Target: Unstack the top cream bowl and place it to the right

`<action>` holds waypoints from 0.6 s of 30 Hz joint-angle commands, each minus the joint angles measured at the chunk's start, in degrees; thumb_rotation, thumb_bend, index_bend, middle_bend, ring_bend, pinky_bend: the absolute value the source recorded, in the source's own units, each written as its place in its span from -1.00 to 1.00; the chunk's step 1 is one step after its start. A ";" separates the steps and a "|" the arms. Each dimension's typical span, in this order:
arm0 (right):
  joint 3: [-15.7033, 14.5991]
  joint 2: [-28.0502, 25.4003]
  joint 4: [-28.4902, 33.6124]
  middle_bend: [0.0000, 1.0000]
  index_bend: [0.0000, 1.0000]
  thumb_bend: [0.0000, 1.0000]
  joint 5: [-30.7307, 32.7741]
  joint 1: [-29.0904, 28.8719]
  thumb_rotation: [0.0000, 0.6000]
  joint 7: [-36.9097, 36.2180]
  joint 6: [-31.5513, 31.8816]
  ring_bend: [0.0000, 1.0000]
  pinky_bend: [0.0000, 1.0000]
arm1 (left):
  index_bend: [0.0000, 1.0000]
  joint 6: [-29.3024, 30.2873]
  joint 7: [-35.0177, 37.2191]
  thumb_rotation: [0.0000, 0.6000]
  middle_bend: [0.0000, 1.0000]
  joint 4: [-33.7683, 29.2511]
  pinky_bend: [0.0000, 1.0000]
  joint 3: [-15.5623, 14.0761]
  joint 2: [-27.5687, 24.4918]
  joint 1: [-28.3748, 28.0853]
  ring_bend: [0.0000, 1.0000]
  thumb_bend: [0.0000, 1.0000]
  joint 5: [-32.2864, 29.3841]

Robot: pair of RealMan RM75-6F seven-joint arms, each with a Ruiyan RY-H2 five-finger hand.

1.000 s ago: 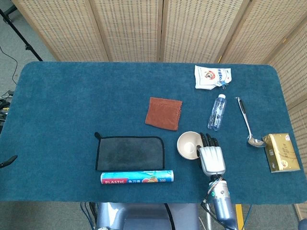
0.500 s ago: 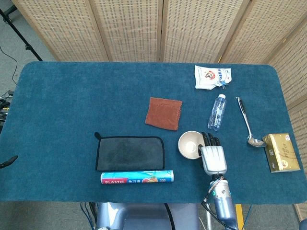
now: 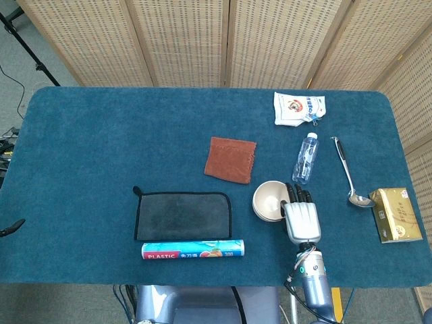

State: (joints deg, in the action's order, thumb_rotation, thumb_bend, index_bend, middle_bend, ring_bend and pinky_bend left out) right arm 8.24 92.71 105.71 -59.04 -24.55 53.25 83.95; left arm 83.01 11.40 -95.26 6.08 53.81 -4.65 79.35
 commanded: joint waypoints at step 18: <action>1.94 -2.44 2.40 -0.76 0.22 -0.19 0.72 -1.01 1.00 2.69 1.80 -0.78 -0.67 | -0.66 0.21 0.19 0.44 -1.00 -0.21 -1.00 -0.08 -0.16 0.08 -1.00 -1.00 0.30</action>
State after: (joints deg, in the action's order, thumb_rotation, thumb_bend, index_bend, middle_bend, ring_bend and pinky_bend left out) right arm 10.09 90.37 108.03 -58.33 -25.52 55.86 85.68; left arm 83.24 11.60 -95.47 6.01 53.64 -4.56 79.65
